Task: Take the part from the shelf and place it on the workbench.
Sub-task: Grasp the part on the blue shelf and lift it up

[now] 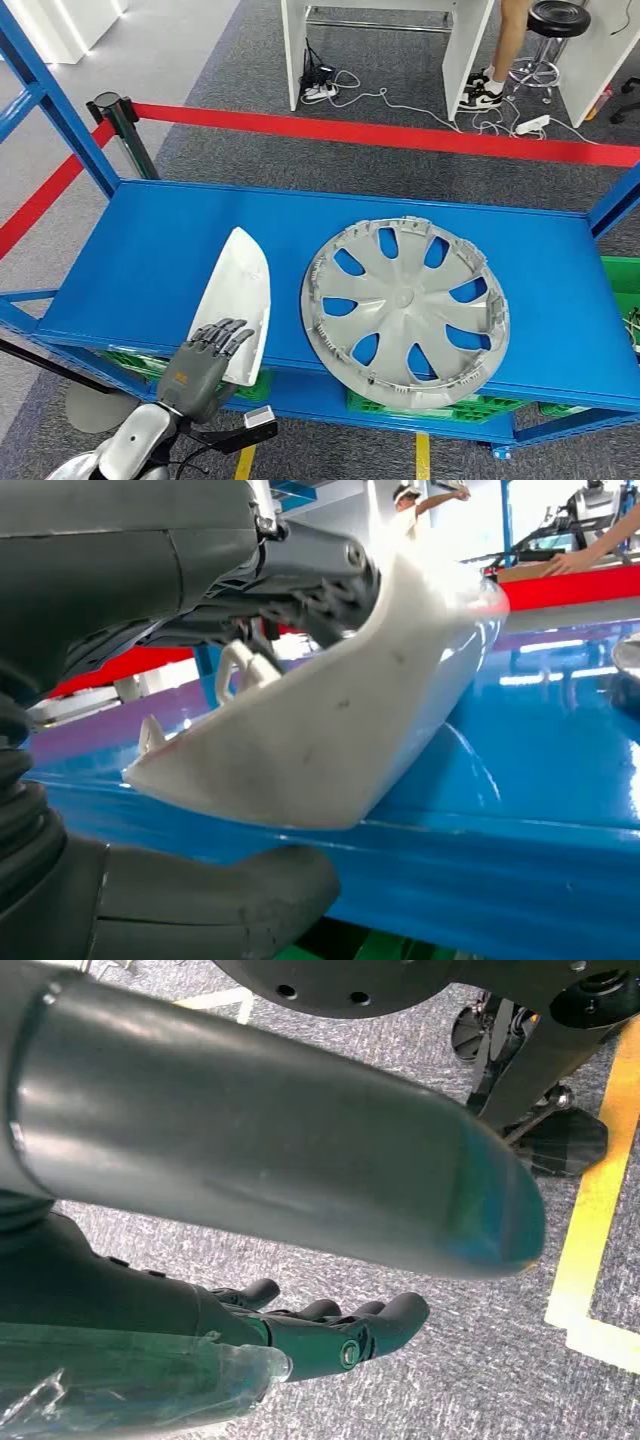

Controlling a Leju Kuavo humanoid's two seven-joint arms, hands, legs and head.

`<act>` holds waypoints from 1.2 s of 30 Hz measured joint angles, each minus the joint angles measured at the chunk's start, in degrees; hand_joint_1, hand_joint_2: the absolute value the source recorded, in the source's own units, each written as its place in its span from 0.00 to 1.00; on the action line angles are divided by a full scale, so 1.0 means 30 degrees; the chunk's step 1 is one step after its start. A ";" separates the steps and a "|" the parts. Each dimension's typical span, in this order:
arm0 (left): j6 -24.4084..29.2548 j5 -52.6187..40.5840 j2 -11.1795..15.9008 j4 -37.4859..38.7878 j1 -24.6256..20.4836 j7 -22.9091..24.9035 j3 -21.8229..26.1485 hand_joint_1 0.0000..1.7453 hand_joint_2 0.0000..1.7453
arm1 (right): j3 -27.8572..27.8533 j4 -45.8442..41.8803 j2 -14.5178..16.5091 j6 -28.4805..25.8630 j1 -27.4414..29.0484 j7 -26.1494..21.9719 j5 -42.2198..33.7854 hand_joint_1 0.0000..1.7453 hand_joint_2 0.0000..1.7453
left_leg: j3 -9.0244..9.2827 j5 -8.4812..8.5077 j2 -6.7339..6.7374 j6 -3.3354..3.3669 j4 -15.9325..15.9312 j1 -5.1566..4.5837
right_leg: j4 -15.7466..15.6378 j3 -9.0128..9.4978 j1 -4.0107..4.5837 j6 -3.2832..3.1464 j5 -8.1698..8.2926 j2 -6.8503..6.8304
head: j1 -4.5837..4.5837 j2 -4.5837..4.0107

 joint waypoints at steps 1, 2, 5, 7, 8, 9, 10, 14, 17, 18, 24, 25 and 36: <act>0.0002 -0.0002 0.0000 0.0018 0.0000 0.0002 0.0000 1.00 1.00 | 0.0000 0.0000 0.0000 0.0000 0.0000 0.0000 0.0000 0.00 0.00 | 0.0000 0.0000 0.0000 0.0000 0.0000 0.0000 | 0.0000 0.0000 0.0000 0.0000 0.0000 0.0000 | 0.0001 0.0000; 0.0002 -0.0004 0.0000 0.0035 0.0001 0.0004 0.0000 1.00 1.00 | 0.0000 0.0000 0.0000 0.0000 0.0000 0.0000 0.0000 0.00 0.00 | 0.0000 0.0000 0.0000 0.0000 0.0000 0.0000 | 0.0000 0.0000 0.0000 0.0000 0.0000 0.0000 | 0.0000 0.0000; 0.0004 -0.0020 0.0000 0.0109 -0.0002 0.0007 0.0004 1.00 1.00 | 0.0000 0.0000 0.0000 0.0000 0.0000 -0.0002 0.0000 0.00 0.00 | 0.0001 0.0000 0.0000 0.0000 0.0000 0.0000 | 0.0000 0.0001 0.0000 0.0000 0.0000 -0.0001 | -0.0002 0.0000; 0.0033 -0.0036 0.0000 0.0126 -0.0017 0.0011 0.0007 1.00 1.00 | 0.0000 0.0000 0.0000 0.0000 -0.0003 -0.0006 0.0000 0.00 0.00 | 0.0002 0.0000 -0.0001 0.0000 0.0000 0.0000 | 0.0000 0.0005 0.0000 0.0000 0.0000 -0.0003 | -0.0002 -0.0002; 0.0051 -0.0040 0.0000 0.0128 -0.0030 0.0015 0.0007 1.00 1.00 | 0.0000 0.0000 0.0000 0.0000 -0.0005 -0.0007 0.0000 0.00 0.00 | 0.0004 0.0001 -0.0001 0.0001 0.0000 0.0000 | 0.0000 0.0007 0.0000 0.0000 0.0000 -0.0004 | -0.0002 -0.0002; 0.0067 -0.0053 0.0000 0.0128 -0.0054 0.0022 0.0007 1.00 1.00 | 0.0000 0.0000 0.0000 0.0000 -0.0006 -0.0007 0.0000 0.00 0.00 | 0.0006 0.0001 -0.0001 0.0001 0.0000 0.0000 | 0.0000 0.0010 0.0000 0.0000 0.0000 -0.0004 | 0.0000 -0.0002; 0.0073 -0.0078 0.0000 0.0128 -0.0079 0.0029 0.0007 1.00 1.00 | 0.0000 0.0000 0.0000 0.0000 -0.0008 -0.0007 -0.0002 0.00 0.00 | 0.0009 0.0001 -0.0001 0.0001 0.0000 0.0000 | 0.0000 0.0012 0.0000 0.0000 0.0000 -0.0003 | 0.0002 0.0000; 0.0073 -0.0175 -0.0007 0.0128 -0.0168 0.0051 0.0007 1.00 1.00 | 0.0000 0.0000 0.0000 0.0000 -0.0011 -0.0022 -0.0007 0.00 0.00 | 0.0018 0.0002 -0.0001 0.0002 0.0000 0.0000 | 0.0000 0.0019 0.0000 0.0000 0.0001 0.0002 | 0.0002 0.0000; 0.0071 -0.0246 -0.0011 0.0128 -0.0237 0.0058 0.0004 1.00 1.00 | 0.0000 0.0000 0.0000 0.0000 -0.0017 -0.0029 -0.0007 0.00 0.00 | 0.0022 0.0004 -0.0001 0.0005 0.0000 0.0000 | 0.0000 0.0023 0.0000 0.0000 0.0002 0.0001 | 0.0002 0.0000; 0.0082 -0.0328 -0.0013 0.0128 -0.0258 0.0075 0.0002 1.00 1.00 | 0.0000 0.0000 0.0000 0.0000 -0.0019 -0.0029 -0.0007 0.00 0.00 | 0.0023 0.0005 -0.0001 0.0005 0.0000 0.0000 | 0.0000 0.0024 0.0000 0.0000 0.0002 0.0001 | 0.0002 0.0000; 0.0680 -0.2239 0.0013 0.0128 -0.0378 0.0490 -0.0095 1.00 1.00 | 0.0000 0.0000 0.0000 -0.0016 -0.0024 -0.0029 -0.0005 0.00 0.00 | 0.0025 0.0008 0.0000 0.0006 0.0000 0.0000 | 0.0000 0.0022 0.0001 -0.0005 0.0007 0.0001 | 0.0000 0.0000; 0.0753 -0.2541 0.0026 0.0128 -0.0390 0.0558 -0.0126 1.00 1.00 | 0.0000 0.0000 0.0000 -0.0018 -0.0025 -0.0029 -0.0005 0.00 0.00 | 0.0024 0.0008 0.0000 0.0007 0.0000 0.0001 | 0.0000 0.0022 0.0001 -0.0005 0.0007 0.0000 | 0.0000 0.0000; 0.2401 -0.4925 0.3879 -0.0024 -0.4149 0.8674 -0.5994 1.00 1.00 | 0.0040 0.0000 -0.0004 -0.0007 -0.0103 -0.0127 0.0189 0.00 0.00 | 0.0017 0.0049 -0.0008 0.0002 0.0001 0.0008 | 0.0004 0.0010 0.0011 -0.0015 0.0038 -0.0008 | 0.0000 0.0000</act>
